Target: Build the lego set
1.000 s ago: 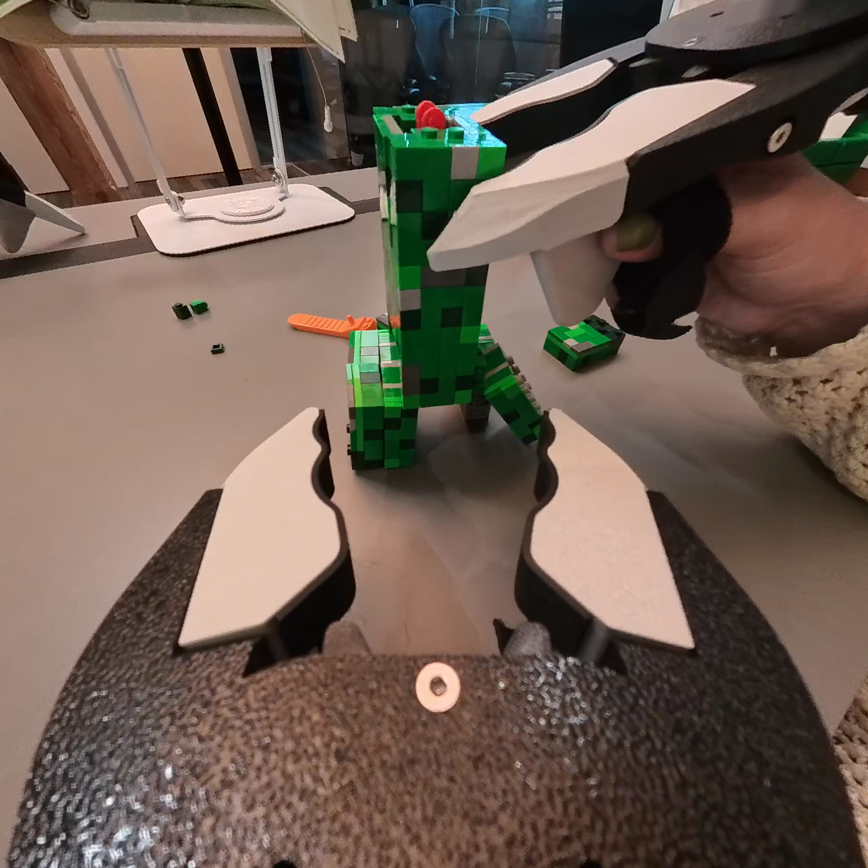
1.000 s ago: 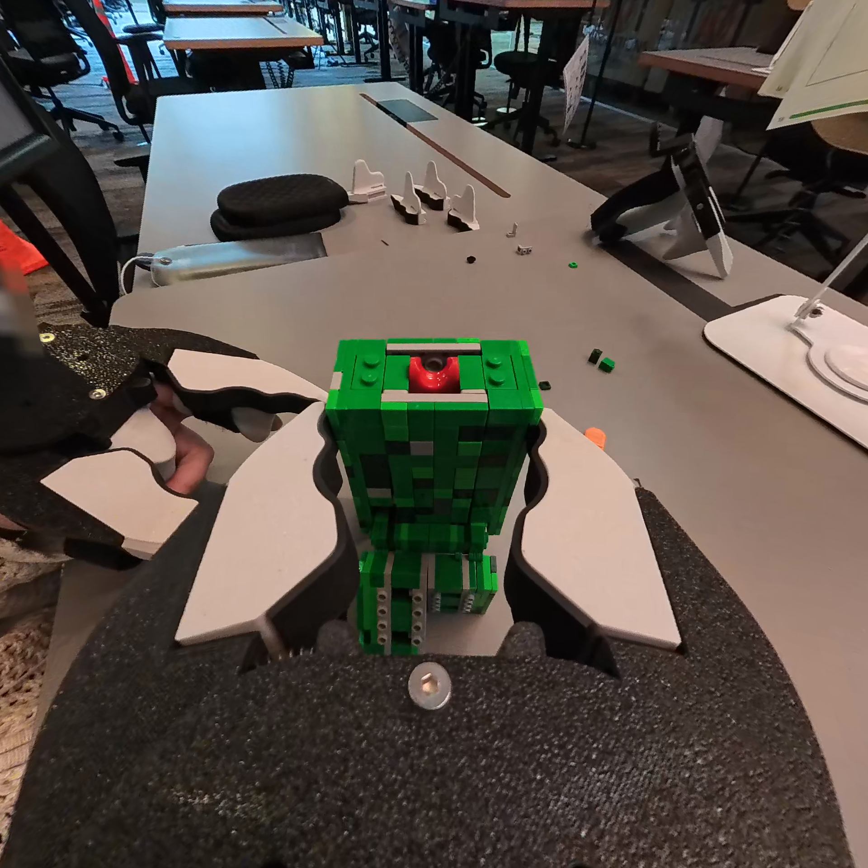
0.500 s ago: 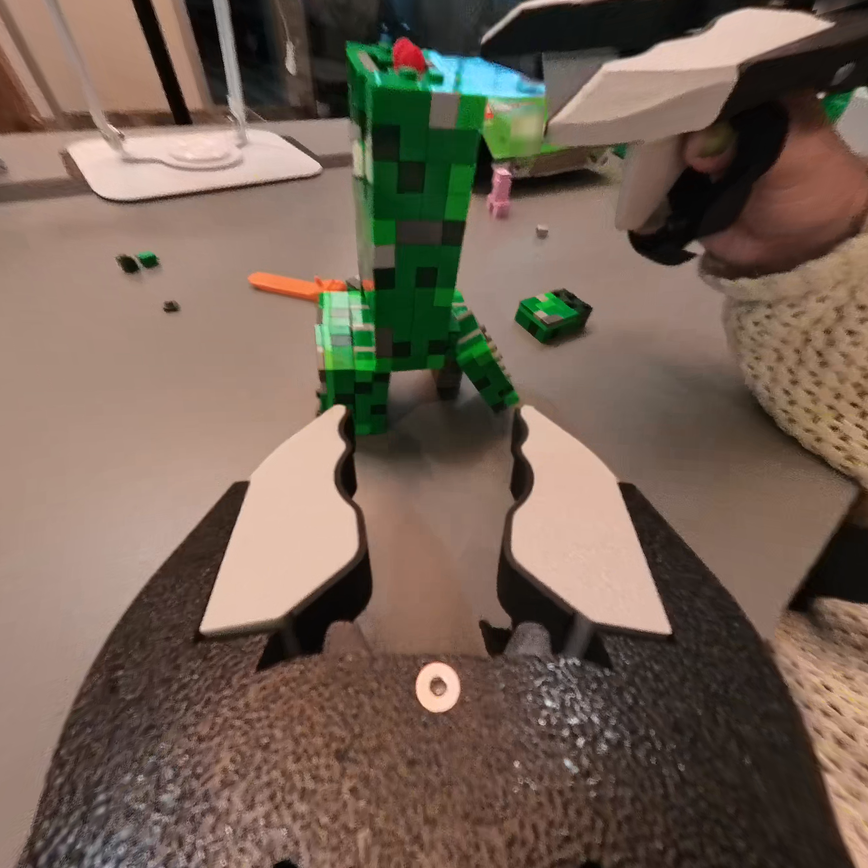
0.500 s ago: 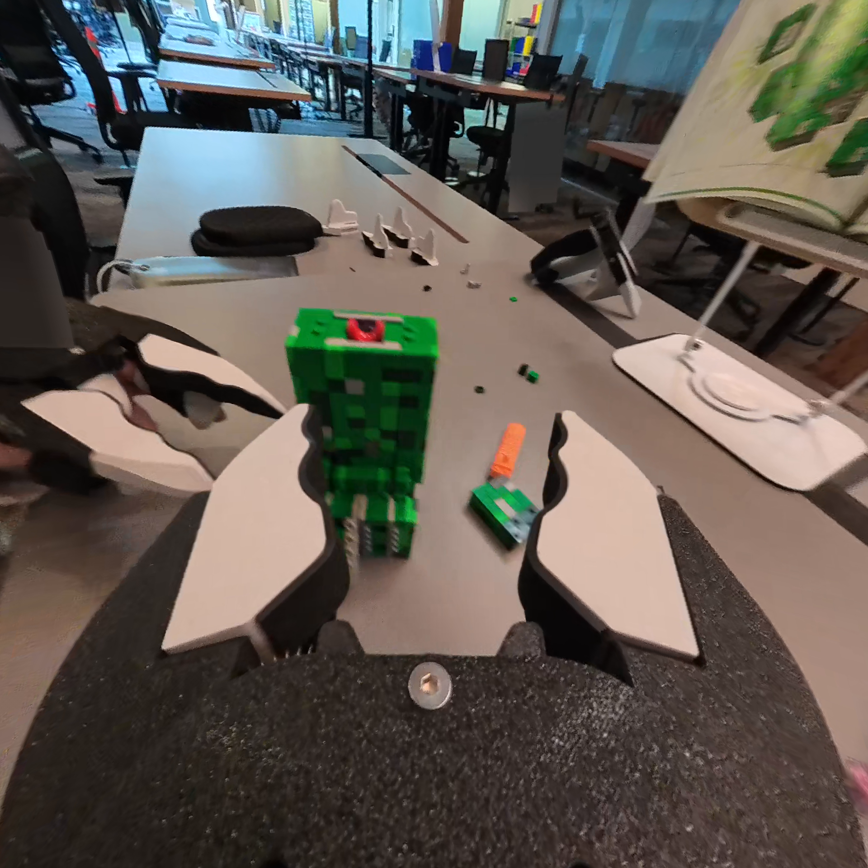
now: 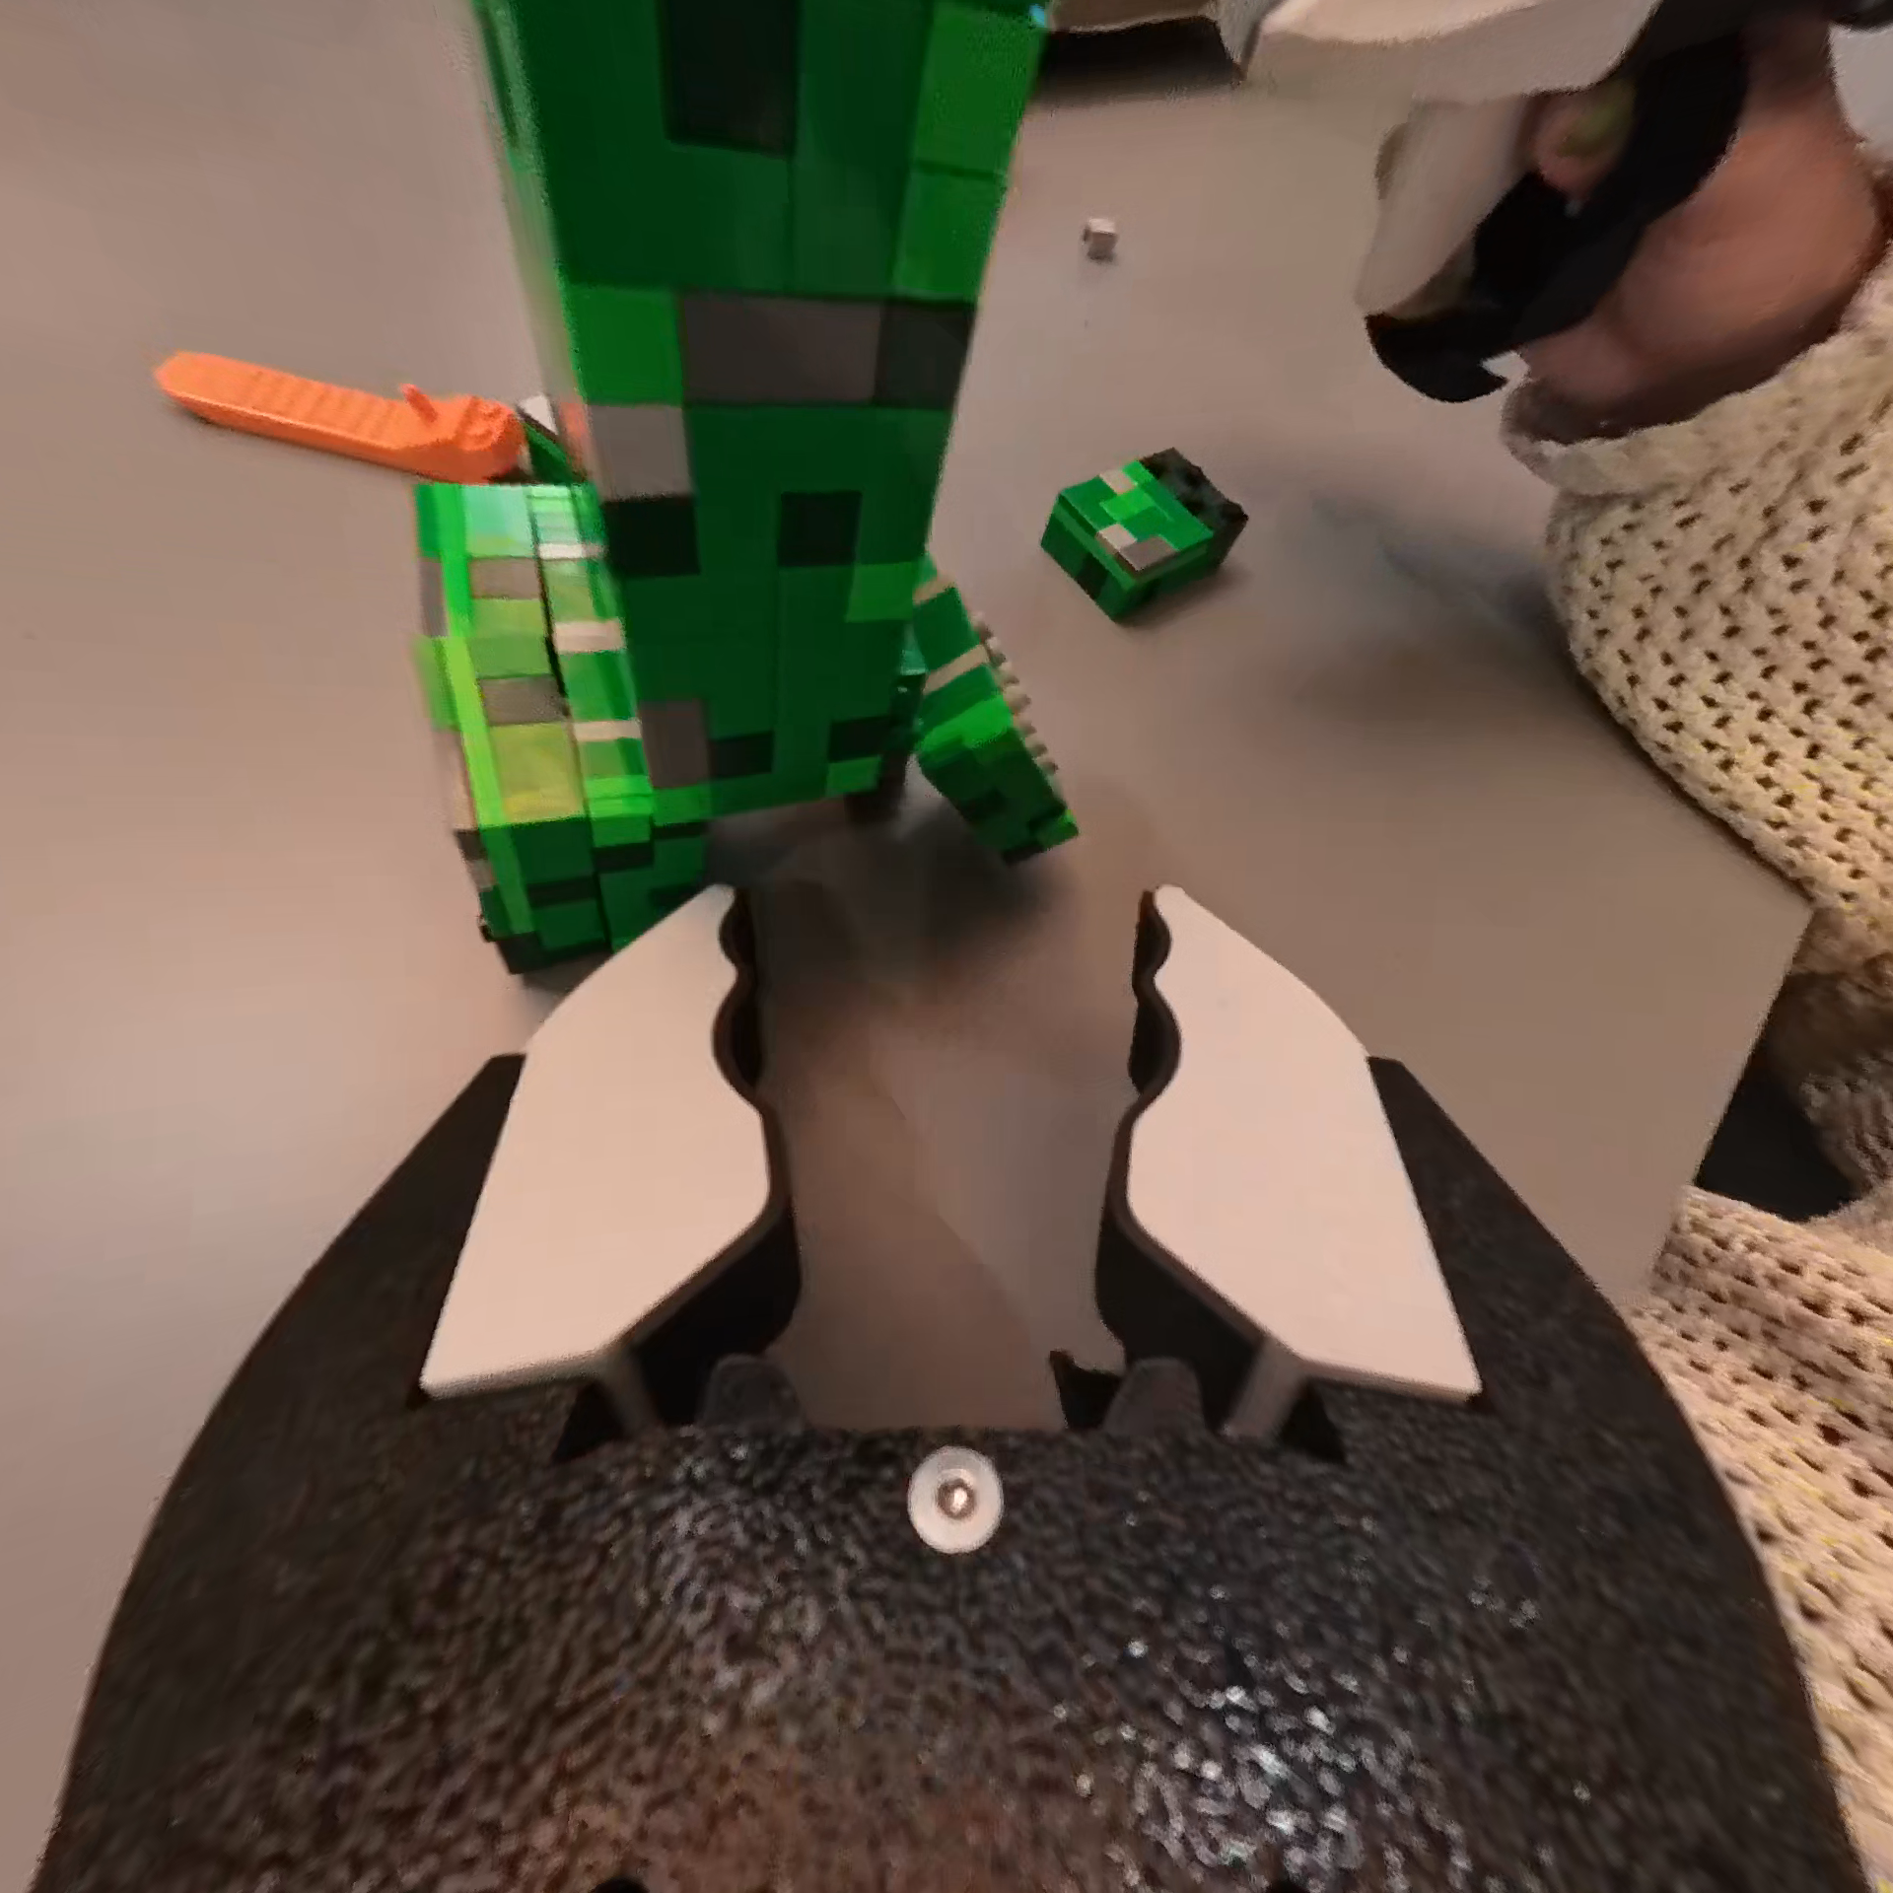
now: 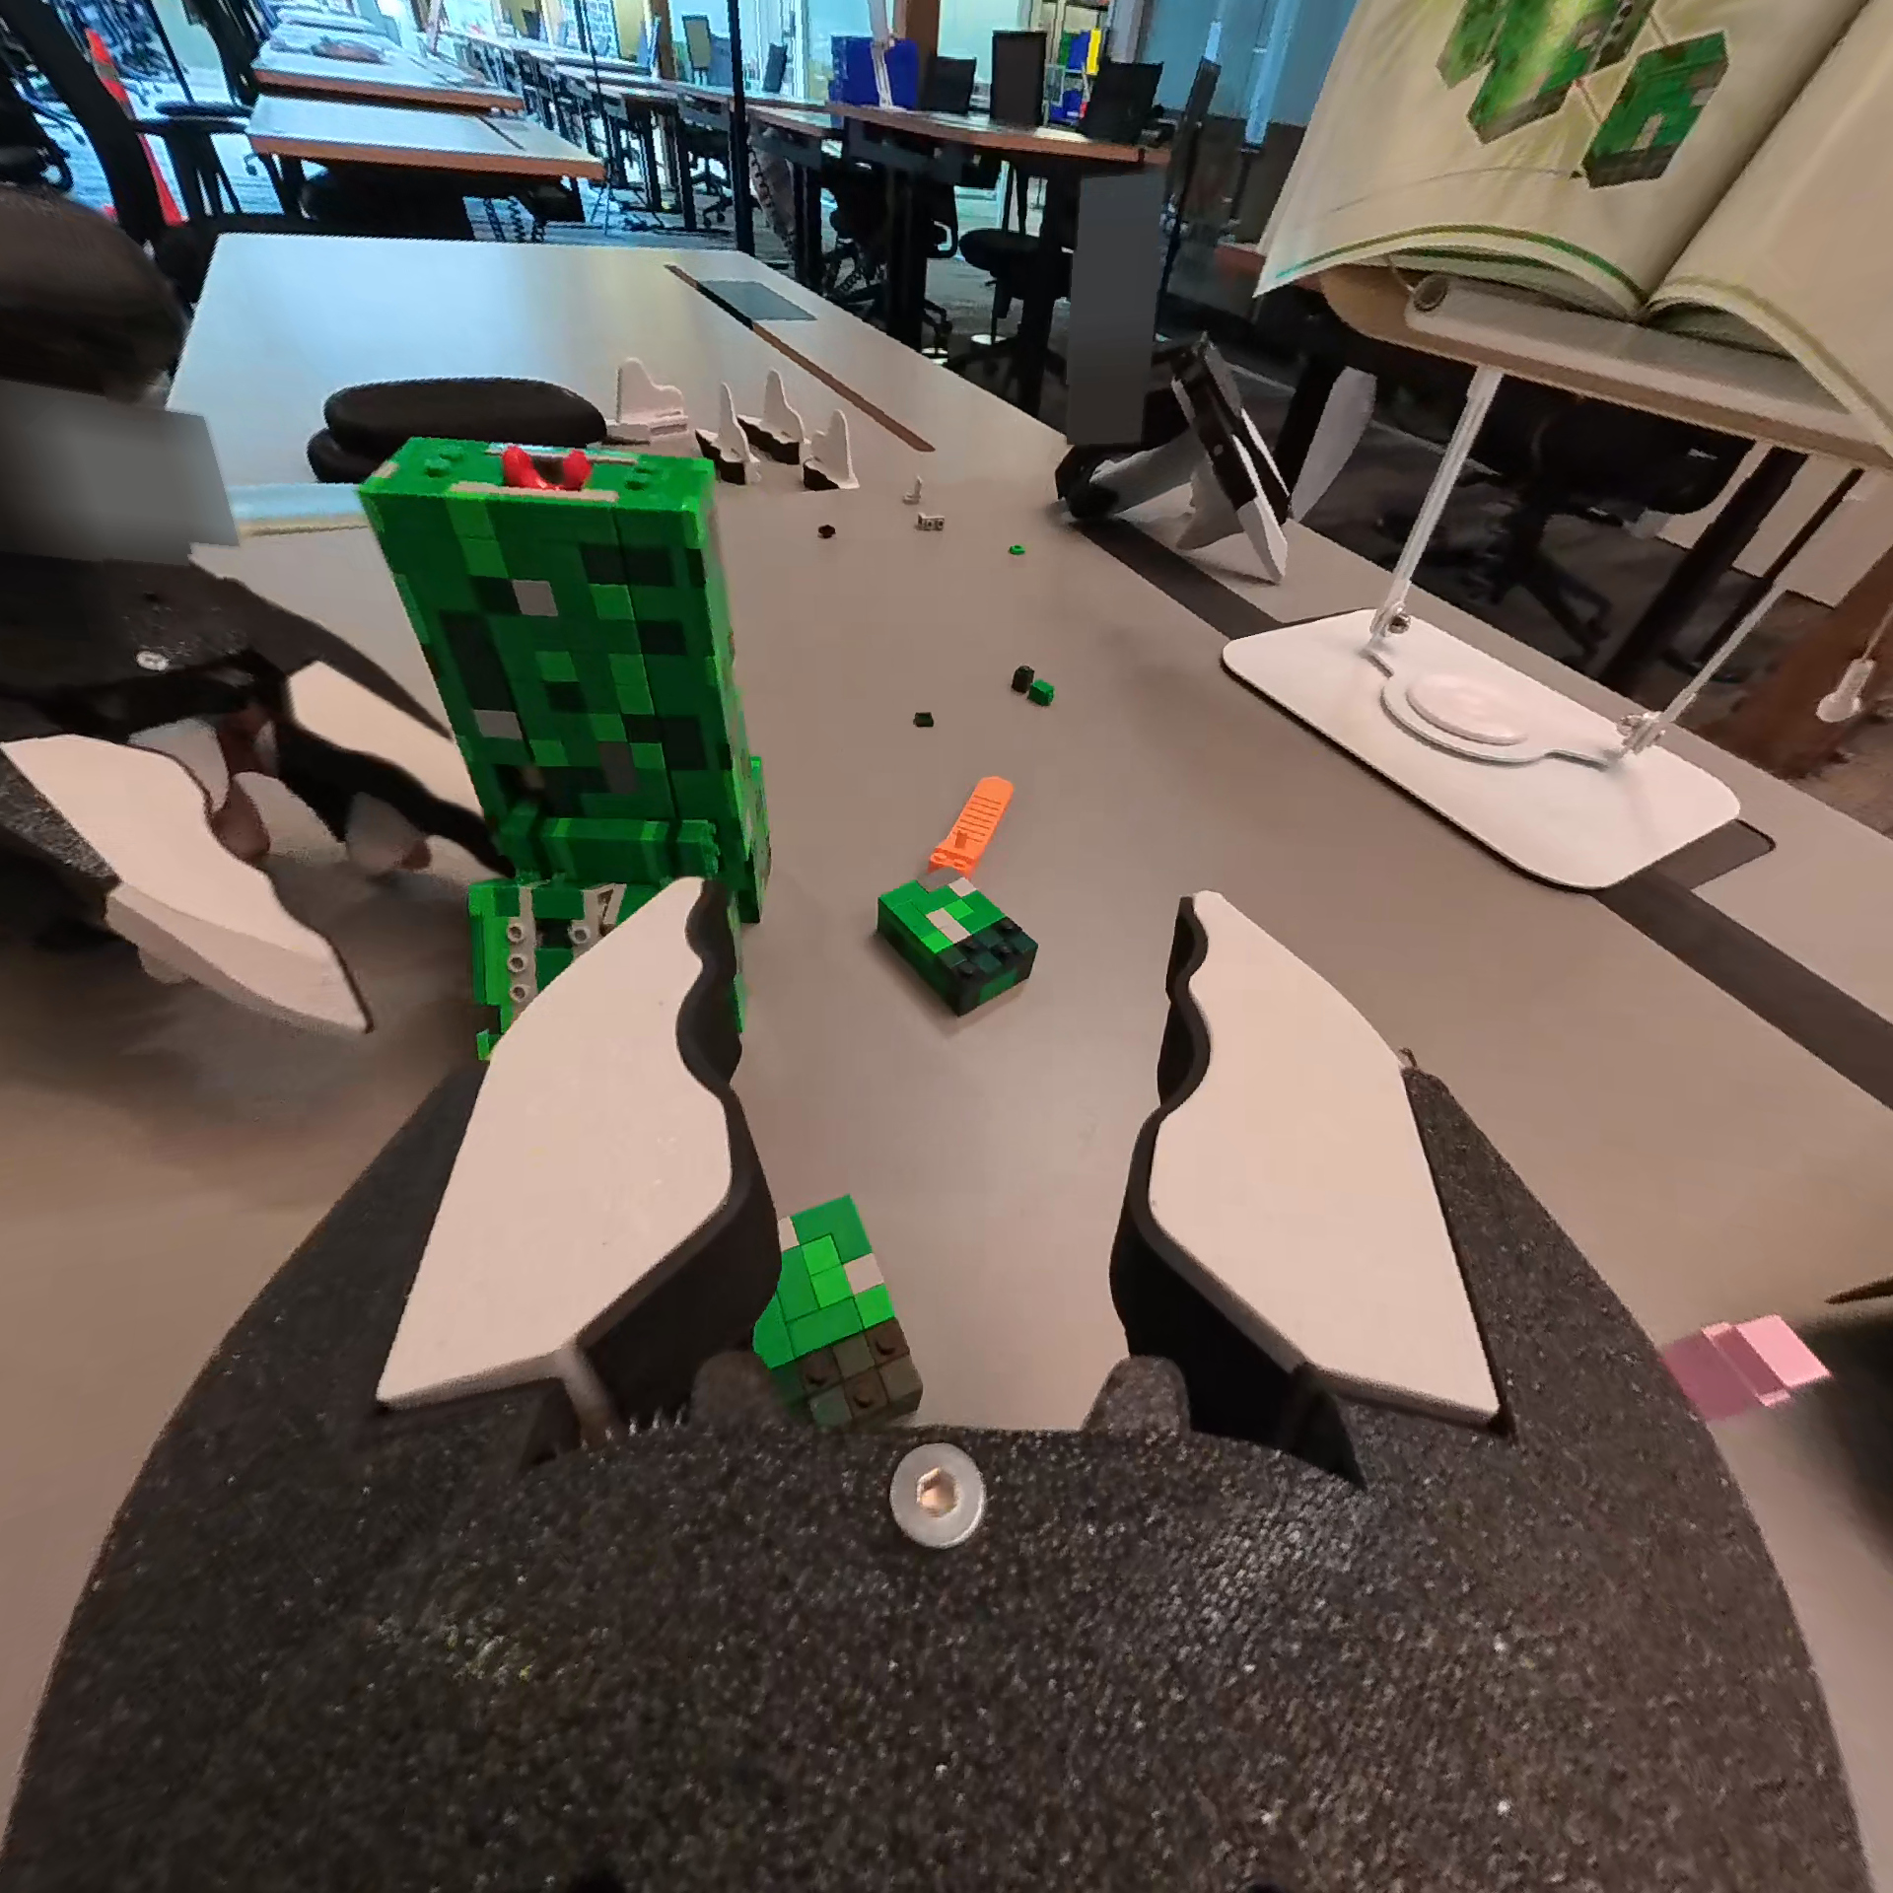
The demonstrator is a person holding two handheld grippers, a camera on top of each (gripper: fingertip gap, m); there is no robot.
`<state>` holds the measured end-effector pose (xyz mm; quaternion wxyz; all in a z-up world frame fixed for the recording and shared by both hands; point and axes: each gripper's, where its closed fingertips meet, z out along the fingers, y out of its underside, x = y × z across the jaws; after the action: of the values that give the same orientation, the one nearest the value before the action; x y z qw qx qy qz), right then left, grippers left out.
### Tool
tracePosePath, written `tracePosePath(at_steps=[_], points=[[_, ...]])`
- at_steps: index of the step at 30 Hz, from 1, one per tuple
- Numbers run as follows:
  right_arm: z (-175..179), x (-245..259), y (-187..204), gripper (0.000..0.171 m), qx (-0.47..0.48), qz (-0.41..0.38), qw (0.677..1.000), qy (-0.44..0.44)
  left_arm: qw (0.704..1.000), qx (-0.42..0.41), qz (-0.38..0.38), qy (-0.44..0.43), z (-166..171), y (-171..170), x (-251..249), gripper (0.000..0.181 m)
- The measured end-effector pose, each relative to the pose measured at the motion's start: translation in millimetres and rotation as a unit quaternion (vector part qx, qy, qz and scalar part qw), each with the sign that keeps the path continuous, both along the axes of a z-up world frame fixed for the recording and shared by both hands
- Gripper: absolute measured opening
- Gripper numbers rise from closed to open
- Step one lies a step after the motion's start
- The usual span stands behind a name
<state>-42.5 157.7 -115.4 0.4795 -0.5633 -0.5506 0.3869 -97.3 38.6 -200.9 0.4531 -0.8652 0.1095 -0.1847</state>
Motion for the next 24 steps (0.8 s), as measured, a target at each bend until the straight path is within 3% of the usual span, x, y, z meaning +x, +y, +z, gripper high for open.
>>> tracePosePath(at_steps=[17,24], points=[[-1,-3,-15,0.08,-0.003,0.049,0.999,-0.006,0.999,0.01,0.033,0.031,0,22,-34,0.097],[5,4,-6,0.08,-0.008,0.045,0.999,-0.01,0.999,0.019,0.046,0.015,3,-1,-31,0.105]])
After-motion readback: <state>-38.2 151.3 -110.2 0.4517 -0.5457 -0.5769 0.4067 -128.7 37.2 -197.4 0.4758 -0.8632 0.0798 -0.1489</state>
